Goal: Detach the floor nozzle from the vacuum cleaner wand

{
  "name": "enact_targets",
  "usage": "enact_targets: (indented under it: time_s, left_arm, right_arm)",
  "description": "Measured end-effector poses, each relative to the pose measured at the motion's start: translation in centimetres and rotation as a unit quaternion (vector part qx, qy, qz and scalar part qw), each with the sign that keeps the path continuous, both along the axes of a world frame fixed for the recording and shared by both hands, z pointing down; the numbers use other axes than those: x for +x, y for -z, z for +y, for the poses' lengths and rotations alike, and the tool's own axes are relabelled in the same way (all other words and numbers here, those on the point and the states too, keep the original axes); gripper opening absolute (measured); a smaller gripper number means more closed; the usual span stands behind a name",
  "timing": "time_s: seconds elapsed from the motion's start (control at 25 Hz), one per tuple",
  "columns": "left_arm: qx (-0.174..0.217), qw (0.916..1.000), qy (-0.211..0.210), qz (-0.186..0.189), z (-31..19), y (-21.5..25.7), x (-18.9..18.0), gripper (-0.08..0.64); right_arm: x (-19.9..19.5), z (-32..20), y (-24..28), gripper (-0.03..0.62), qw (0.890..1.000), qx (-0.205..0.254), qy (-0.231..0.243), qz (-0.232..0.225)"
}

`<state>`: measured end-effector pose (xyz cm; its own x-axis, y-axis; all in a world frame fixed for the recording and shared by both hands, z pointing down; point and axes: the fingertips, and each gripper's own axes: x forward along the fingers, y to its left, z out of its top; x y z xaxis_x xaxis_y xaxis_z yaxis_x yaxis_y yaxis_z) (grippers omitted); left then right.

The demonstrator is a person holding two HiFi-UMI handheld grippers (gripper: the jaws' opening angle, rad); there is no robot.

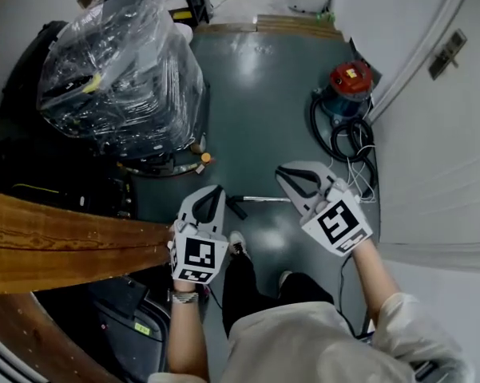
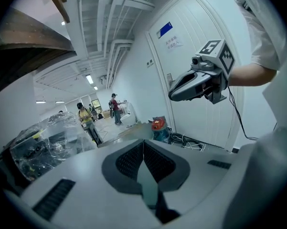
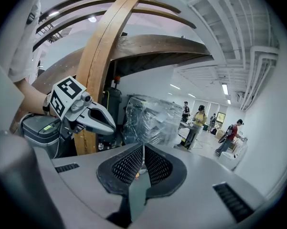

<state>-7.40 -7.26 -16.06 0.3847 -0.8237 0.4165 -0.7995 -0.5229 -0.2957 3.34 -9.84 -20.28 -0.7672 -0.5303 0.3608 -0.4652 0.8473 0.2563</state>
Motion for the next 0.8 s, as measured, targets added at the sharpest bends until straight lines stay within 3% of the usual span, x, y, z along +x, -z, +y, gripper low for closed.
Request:
enact_targets:
  time_s: [0.8]
  left_arm:
    - [-0.058, 0.9971, 0.009, 0.048, -5.6, -17.9, -3.3, 0.003]
  right_arm:
    - [-1.6, -5.7, -17.5, 0.032, 0.999, -0.033, 0.003, 0.022]
